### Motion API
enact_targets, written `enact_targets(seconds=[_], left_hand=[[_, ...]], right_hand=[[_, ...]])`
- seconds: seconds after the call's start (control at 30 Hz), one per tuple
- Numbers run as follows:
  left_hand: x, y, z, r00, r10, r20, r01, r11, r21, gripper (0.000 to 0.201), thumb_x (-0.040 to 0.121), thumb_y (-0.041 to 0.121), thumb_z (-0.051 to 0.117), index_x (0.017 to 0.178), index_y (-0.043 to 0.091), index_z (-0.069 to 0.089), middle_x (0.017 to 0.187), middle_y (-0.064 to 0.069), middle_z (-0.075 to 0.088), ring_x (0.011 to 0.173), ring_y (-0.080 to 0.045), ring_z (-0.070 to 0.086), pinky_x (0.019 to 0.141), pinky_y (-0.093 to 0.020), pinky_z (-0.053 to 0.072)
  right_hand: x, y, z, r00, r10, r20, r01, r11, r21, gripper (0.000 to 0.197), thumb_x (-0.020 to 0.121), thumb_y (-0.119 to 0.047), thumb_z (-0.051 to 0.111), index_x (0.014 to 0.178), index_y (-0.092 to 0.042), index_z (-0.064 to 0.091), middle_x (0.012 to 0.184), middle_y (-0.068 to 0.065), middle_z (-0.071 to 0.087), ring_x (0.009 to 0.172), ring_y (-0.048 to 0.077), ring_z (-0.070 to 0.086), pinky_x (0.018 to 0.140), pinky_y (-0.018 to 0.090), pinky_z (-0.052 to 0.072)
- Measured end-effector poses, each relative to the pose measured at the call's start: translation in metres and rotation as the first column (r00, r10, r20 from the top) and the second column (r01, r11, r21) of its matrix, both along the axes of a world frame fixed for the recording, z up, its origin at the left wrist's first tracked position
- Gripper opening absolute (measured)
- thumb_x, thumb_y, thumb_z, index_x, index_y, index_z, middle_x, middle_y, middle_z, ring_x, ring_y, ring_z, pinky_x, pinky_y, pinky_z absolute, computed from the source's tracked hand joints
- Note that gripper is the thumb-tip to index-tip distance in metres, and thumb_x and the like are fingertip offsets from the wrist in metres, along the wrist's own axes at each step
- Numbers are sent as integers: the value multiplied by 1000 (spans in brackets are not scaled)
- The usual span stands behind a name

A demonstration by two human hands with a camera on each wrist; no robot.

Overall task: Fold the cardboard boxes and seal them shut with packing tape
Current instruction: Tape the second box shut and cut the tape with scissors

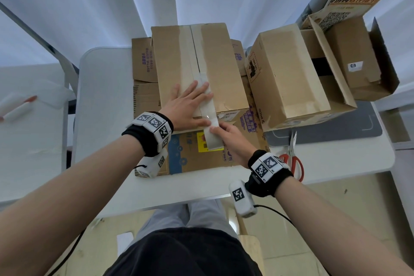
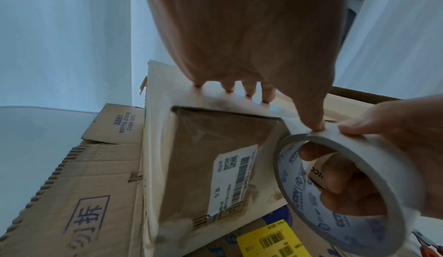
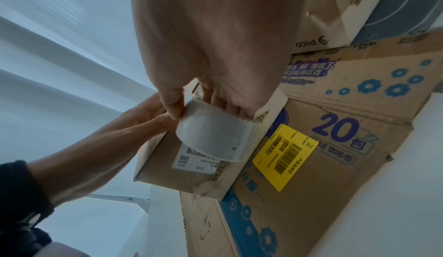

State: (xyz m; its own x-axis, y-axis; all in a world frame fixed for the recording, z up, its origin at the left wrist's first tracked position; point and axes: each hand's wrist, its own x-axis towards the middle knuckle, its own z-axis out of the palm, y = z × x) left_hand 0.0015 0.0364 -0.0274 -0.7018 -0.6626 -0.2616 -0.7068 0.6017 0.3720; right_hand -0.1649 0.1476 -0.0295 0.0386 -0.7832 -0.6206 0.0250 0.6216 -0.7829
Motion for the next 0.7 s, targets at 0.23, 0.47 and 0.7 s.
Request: enact_targets(seconds=[0.23,0.47,0.7], left_hand=[[-16,6,5,995,93,29,-93,996,-4,95,80,78,50,154,26,23,166,9,1,153,-17,-6,116,-68,0],[-23,7,3,989,145,25,-145,989,16,99,76,81,52,152,23,26,165,8,3,153,-18,-6,112,-74,5],[-24,8,2,987,163,3,-163,987,10,92,76,79,55,147,25,32,164,8,7,153,-18,-4,111,-74,6]], right_hand=[[-11,13,-3,993,-114,-36,112,993,-46,21,100,-19,55,109,-4,67,104,10,67,93,17,62,88,33,52],[-64,45,-33,888,-346,-304,381,923,62,26,98,-15,52,74,-11,63,70,4,63,67,17,57,66,26,48],[-146,78,-77,520,-145,-841,541,818,193,25,92,-24,55,110,-6,58,121,22,57,108,40,58,92,42,48]])
